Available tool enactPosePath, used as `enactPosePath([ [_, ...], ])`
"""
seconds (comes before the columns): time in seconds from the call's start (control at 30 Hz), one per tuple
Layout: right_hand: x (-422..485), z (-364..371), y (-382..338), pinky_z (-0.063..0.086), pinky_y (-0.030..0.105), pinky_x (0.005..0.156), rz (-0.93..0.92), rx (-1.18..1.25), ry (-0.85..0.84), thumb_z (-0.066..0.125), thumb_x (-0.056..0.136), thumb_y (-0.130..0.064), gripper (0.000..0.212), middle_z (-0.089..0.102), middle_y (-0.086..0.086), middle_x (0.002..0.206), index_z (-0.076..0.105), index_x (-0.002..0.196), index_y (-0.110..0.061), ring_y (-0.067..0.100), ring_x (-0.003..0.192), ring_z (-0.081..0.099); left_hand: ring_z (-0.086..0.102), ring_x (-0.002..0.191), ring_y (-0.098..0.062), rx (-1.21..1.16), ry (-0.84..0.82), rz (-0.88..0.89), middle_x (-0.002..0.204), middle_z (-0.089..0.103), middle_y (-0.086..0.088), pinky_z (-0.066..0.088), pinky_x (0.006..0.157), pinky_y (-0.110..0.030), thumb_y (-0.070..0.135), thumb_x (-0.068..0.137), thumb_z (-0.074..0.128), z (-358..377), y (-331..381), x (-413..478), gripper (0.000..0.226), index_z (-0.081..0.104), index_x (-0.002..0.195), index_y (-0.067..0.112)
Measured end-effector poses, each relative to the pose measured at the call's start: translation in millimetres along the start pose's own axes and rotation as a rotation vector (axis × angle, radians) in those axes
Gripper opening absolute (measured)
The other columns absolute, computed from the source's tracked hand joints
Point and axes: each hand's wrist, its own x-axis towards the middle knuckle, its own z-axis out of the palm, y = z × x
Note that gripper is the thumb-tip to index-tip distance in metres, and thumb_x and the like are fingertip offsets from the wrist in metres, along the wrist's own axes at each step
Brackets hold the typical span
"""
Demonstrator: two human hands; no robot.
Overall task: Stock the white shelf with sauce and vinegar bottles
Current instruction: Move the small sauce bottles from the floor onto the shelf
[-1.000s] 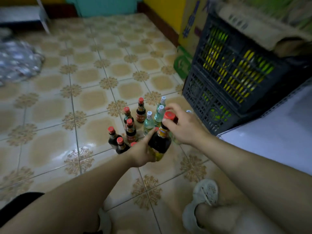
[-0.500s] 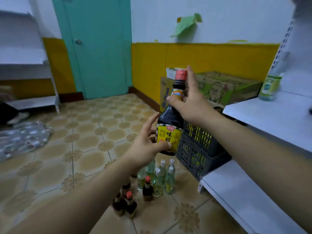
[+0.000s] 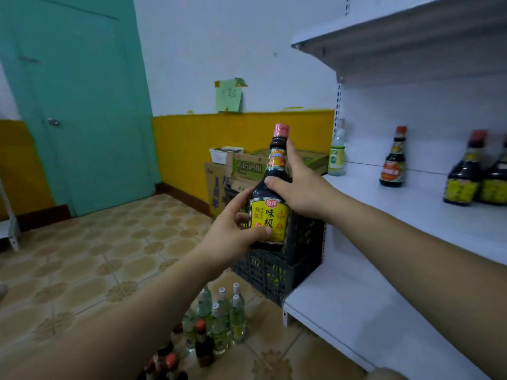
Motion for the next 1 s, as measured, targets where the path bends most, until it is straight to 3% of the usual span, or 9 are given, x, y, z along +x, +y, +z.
enactPosePath([
  [0.13, -16, -25, 11, 0.050, 0.043, 0.096, 0.067, 0.010, 0.056, 0.056, 0.094, -0.040, 0.090, 0.045, 0.003, 0.147, -0.016, 0.150, -0.043, 0.022, 0.109, 0.060, 0.069, 0.091, -0.026, 0.013, -0.100, -0.004, 0.102, 0.062, -0.011, 0.055, 0.088, -0.047, -0.009, 0.079, 0.067, 23, 3, 9, 0.078, 0.039, 0.135, 0.038],
  [0.27, -37, -50, 21, 0.051, 0.038, 0.092, 0.118, 0.012, 0.160, 0.054, 0.096, -0.039, 0.086, 0.052, 0.003, 0.141, -0.014, 0.150, -0.044, 0.020, 0.105, 0.061, 0.069, 0.093, -0.026, 0.003, -0.219, 0.039, 0.106, 0.064, -0.013, 0.056, 0.086, -0.044, -0.009, 0.079, 0.067, 48, 6, 21, 0.076, 0.042, 0.134, 0.037],
  [0.37, -52, -65, 31, 0.052, 0.035, 0.089, 0.150, 0.004, 0.281, 0.052, 0.097, -0.040, 0.080, 0.055, 0.005, 0.137, -0.007, 0.151, -0.045, 0.019, 0.106, 0.062, 0.071, 0.083, -0.019, -0.060, -0.290, 0.091, 0.090, 0.071, -0.004, 0.058, 0.078, -0.035, -0.012, 0.080, 0.063, 72, 8, 28, 0.069, 0.049, 0.117, 0.045],
  [0.43, -63, -76, 35, 0.048, 0.024, 0.077, 0.173, -0.037, 0.349, 0.048, 0.099, -0.041, 0.073, 0.054, 0.002, 0.139, 0.000, 0.153, -0.043, 0.015, 0.105, 0.060, 0.071, 0.083, -0.019, -0.083, -0.334, 0.102, 0.098, 0.069, -0.012, 0.059, 0.074, -0.031, -0.010, 0.081, 0.064, 89, 9, 33, 0.069, 0.046, 0.123, 0.042],
  [0.53, -77, -95, 42, 0.045, 0.017, 0.068, 0.241, -0.080, 0.391, 0.048, 0.098, -0.043, 0.072, 0.053, 0.000, 0.140, 0.000, 0.152, -0.046, 0.012, 0.099, 0.059, 0.070, 0.091, -0.025, -0.084, -0.386, 0.112, 0.111, 0.062, -0.021, 0.058, 0.083, -0.040, 0.002, 0.074, 0.075, 113, 7, 39, 0.078, 0.042, 0.132, 0.043],
  [0.6, -85, -108, 47, 0.049, 0.024, 0.067, 0.294, -0.100, 0.379, 0.053, 0.095, -0.047, 0.080, 0.057, 0.003, 0.135, -0.006, 0.149, -0.051, 0.016, 0.098, 0.063, 0.069, 0.094, -0.028, -0.091, -0.409, 0.104, 0.113, 0.061, -0.020, 0.056, 0.086, -0.048, 0.013, 0.065, 0.078, 128, 4, 45, 0.081, 0.044, 0.129, 0.048],
  [0.7, -95, -124, 59, 0.057, 0.035, 0.075, 0.344, -0.107, 0.383, 0.062, 0.089, -0.047, 0.094, 0.059, 0.001, 0.132, -0.012, 0.146, -0.053, 0.019, 0.099, 0.066, 0.069, 0.093, -0.027, -0.086, -0.483, 0.113, 0.113, 0.060, -0.017, 0.057, 0.083, -0.041, 0.006, 0.073, 0.078, 152, 1, 57, 0.077, 0.044, 0.126, 0.051],
  [0.8, -104, -139, 80, 0.055, 0.040, 0.089, 0.389, -0.080, 0.441, 0.070, 0.084, -0.043, 0.103, 0.055, -0.003, 0.137, -0.011, 0.147, -0.052, 0.018, 0.108, 0.063, 0.070, 0.092, -0.024, -0.055, -0.577, 0.117, 0.112, 0.059, -0.012, 0.058, 0.081, -0.036, 0.002, 0.080, 0.072, 179, -4, 69, 0.075, 0.040, 0.128, 0.049],
  [1.0, -123, -173, 129, 0.053, 0.051, 0.093, 0.467, -0.021, 0.566, 0.075, 0.083, -0.027, 0.111, 0.055, 0.000, 0.136, -0.012, 0.147, -0.052, 0.024, 0.113, 0.061, 0.069, 0.094, -0.021, -0.023, -0.759, 0.148, 0.114, 0.057, -0.010, 0.057, 0.085, -0.040, 0.004, 0.082, 0.071, 245, -21, 96, 0.075, 0.036, 0.128, 0.053],
])
